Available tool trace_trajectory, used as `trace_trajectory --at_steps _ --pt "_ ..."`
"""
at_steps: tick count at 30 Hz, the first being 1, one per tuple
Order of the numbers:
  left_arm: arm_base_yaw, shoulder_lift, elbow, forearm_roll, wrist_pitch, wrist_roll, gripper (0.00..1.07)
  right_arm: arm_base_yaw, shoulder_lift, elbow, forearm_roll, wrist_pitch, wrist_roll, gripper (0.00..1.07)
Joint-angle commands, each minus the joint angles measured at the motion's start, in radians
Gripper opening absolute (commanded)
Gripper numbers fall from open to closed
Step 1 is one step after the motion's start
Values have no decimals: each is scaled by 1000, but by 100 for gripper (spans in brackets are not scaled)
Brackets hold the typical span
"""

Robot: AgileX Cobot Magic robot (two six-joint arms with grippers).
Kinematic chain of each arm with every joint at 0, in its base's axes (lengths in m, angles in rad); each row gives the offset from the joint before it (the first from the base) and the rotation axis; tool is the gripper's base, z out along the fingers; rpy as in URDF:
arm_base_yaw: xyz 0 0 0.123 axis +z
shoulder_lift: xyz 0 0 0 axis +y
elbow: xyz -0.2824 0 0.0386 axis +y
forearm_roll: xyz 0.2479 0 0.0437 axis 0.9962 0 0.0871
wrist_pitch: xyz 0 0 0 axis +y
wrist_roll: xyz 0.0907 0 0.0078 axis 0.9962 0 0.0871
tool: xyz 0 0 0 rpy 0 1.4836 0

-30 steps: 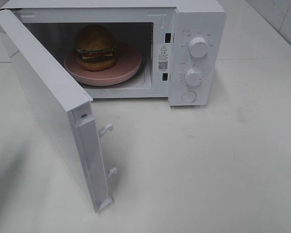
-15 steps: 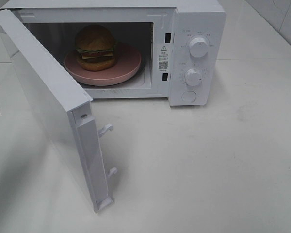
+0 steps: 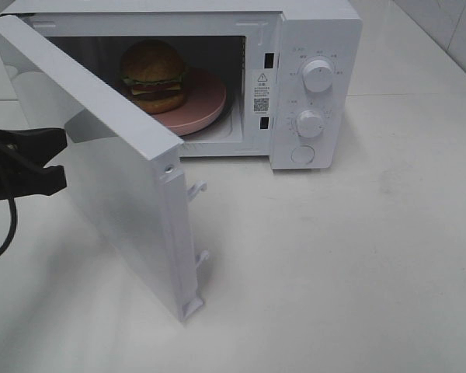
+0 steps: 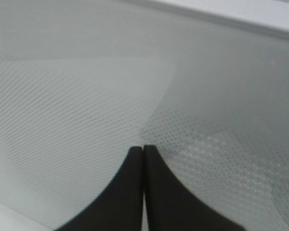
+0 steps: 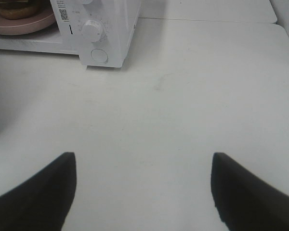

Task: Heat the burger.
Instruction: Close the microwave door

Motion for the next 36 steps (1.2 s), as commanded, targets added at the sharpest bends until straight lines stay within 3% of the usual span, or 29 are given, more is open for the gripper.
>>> trace_trajectory --at_steps 1,7,20,29,36 --pt "-57 14 -33 -75 -9 49 0 -7 -30 3 5 -8 -6 75" --pt "-162 67 -108 -210 16 119 0 -7 -30 3 5 -8 -6 75" --pt "-294 202 -267 -299 45 163 0 -7 -30 3 5 -8 -6 75" --pt "-350 281 -408 -401 93 243 0 -7 -30 3 5 -8 -6 75" --pt "-367 336 -496 -472 137 253 0 -7 -30 3 5 -8 -6 75"
